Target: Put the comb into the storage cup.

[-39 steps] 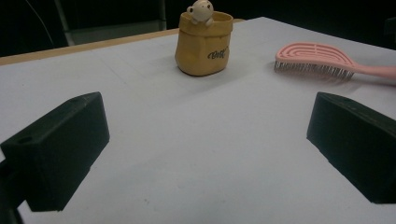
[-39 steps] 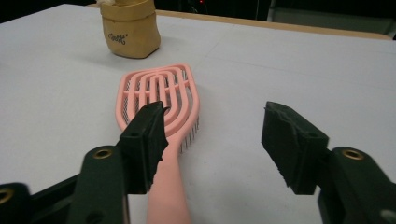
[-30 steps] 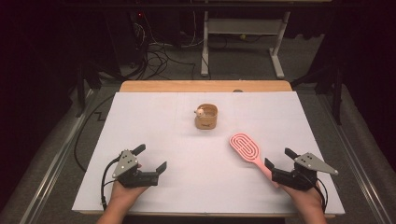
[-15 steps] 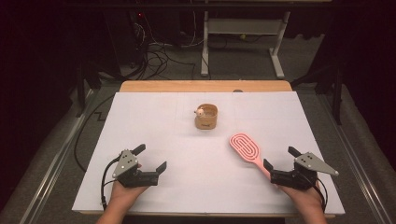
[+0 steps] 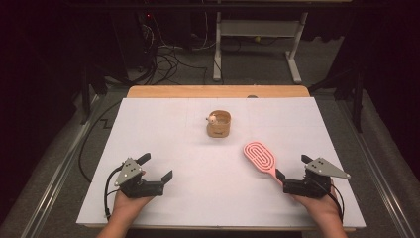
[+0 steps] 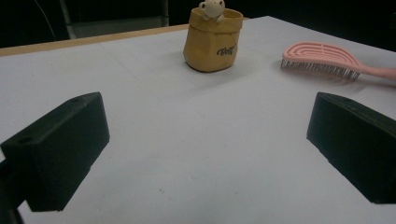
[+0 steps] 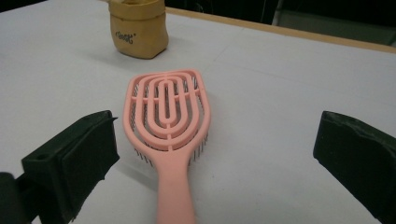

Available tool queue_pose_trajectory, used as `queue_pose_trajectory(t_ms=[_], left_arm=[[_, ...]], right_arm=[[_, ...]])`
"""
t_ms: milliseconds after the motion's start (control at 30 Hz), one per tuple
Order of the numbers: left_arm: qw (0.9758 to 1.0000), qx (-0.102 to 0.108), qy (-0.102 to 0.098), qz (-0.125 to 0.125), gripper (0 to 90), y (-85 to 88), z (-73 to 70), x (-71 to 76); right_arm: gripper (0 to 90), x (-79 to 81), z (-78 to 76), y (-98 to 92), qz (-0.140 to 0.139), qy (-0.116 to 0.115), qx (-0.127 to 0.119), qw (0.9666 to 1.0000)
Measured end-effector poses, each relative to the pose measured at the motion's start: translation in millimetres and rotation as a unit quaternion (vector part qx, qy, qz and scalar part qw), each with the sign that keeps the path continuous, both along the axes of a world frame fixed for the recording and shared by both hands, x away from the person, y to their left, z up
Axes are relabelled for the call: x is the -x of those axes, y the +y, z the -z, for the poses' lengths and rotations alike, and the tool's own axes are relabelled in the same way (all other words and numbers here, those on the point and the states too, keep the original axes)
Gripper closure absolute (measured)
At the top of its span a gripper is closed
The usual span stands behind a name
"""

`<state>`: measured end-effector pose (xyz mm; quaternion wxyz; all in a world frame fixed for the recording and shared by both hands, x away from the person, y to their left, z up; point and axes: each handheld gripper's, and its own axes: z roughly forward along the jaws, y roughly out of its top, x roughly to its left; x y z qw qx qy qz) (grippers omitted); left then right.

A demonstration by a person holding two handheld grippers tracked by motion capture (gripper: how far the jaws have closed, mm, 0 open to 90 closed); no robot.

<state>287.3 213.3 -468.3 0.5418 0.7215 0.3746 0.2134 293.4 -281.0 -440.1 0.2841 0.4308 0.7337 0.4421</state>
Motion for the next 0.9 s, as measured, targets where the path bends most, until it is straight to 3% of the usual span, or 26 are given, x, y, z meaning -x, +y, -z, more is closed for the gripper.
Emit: queue_pose_trajectory(t_ms=[133, 167, 400, 467, 733, 900], left_arm=[[0.9999, -0.012, -0.011, 0.004, 0.0, -1.1, 0.4, 1.5], [0.9999, -0.008, -0.011, 0.007, 0.0, -1.0, 0.0, 2.2], [0.9999, 0.0, -0.011, 0.011, 0.0, -0.6, -0.4, 3.0], [0.9999, 0.002, -0.009, 0.011, 0.0, -0.8, 0.1, 2.9], [0.9998, -0.002, -0.009, 0.017, 0.0, -3.0, 0.7, 3.7], [0.9998, -0.002, -0.009, 0.02, 0.0, -4.2, 1.3, 3.9]], right_arm=[[0.5, -3.5, -1.2, 4.1, -0.001, 0.014, 0.011, 0.9998], [0.5, -5.4, -1.0, 6.5, -0.004, 0.031, 0.017, 0.9994], [0.5, -10.2, -2.0, 10.8, -0.014, 0.067, 0.052, 0.9963], [0.5, -12.3, -2.6, 12.1, -0.018, 0.083, 0.062, 0.9945], [0.5, -16.6, -3.0, 14.3, -0.031, 0.109, 0.089, 0.9896], [0.5, -18.8, -3.6, 18.7, -0.047, 0.133, 0.114, 0.9835]])
